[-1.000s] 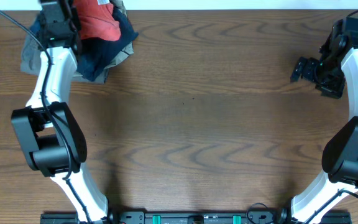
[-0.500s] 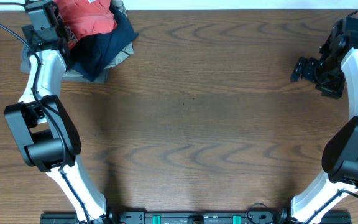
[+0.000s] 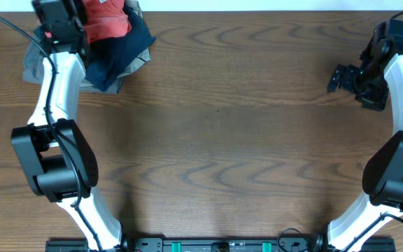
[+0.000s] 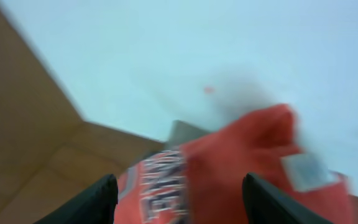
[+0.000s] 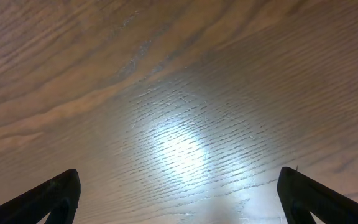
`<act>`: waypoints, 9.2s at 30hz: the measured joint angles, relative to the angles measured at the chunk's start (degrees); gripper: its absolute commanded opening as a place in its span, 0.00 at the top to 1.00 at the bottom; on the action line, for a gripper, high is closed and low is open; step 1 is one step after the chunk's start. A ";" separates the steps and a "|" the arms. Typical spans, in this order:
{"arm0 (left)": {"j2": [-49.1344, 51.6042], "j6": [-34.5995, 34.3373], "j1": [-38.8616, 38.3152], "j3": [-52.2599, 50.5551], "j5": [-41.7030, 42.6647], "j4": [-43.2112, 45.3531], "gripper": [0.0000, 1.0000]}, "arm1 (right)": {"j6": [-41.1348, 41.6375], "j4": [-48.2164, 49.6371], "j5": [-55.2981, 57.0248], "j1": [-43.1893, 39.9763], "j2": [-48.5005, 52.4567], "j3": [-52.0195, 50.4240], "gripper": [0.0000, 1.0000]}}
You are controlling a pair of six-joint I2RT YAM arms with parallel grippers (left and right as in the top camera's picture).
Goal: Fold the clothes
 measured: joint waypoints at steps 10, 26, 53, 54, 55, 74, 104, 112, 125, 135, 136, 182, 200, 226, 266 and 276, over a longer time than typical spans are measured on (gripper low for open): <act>10.27 0.26 0.15 0.02 5.70 -0.46 0.24 | 0.00 0.00 0.00 0.00 0.00 0.00 0.01; -1.53 -0.11 -0.22 -0.04 0.13 -18.34 0.02 | 0.00 0.00 0.00 0.00 0.00 0.00 0.01; -55.49 -19.37 -7.56 -23.02 29.99 -69.96 0.02 | 0.20 0.04 -0.13 0.31 0.00 -0.07 0.01; -57.99 -19.54 -7.96 -25.46 31.10 -70.44 0.02 | 0.17 0.02 -0.13 0.31 0.00 -0.07 0.01; -60.65 -19.74 -8.35 -27.80 32.28 -71.52 0.02 | 0.17 0.02 -0.13 0.31 0.00 -0.07 0.01; -75.38 -20.83 -8.76 -35.08 35.15 -91.89 0.02 | 0.20 -0.02 -0.15 0.31 0.00 -0.07 0.01; -115.14 -1.20 -6.75 -90.18 31.69 -12.48 0.02 | 0.20 0.00 -0.15 0.31 0.00 -0.11 0.01; -115.14 0.11 -6.75 -95.41 26.14 -5.53 0.02 | 0.20 -0.04 -0.15 0.31 0.00 -0.11 0.01; -115.16 0.04 -6.69 -95.36 14.08 -7.41 0.02 | 0.20 0.00 -0.15 0.31 0.00 -0.11 0.01; -115.16 0.04 -6.69 -95.30 13.44 -7.43 0.02 | 0.20 -0.02 -0.15 0.31 0.00 -0.11 0.01; -115.16 0.04 -6.69 -95.27 13.42 -7.43 0.02 | 0.20 0.00 -0.15 0.31 0.00 -0.11 0.01; -115.16 0.04 -6.69 -95.25 12.92 -7.43 0.02 | 0.35 0.11 -0.39 16.70 -39.15 -0.28 0.01; -115.16 0.04 -6.69 -95.03 12.61 -7.78 0.02 | -8.22 28.94 -3.23 17.94 -84.50 -45.90 0.01; -115.16 0.04 -6.71 -94.99 12.61 -7.87 0.02 | -11.54 71.91 -7.91 13.33 -110.77 -97.57 0.01; -115.16 0.04 -6.69 -94.99 12.61 -7.87 0.02 | -11.56 65.96 2.01 12.90 -110.90 -97.72 0.01; -115.16 0.04 -6.69 -94.99 12.61 -7.87 0.02 | -11.56 65.96 2.01 12.90 -110.90 -97.72 0.01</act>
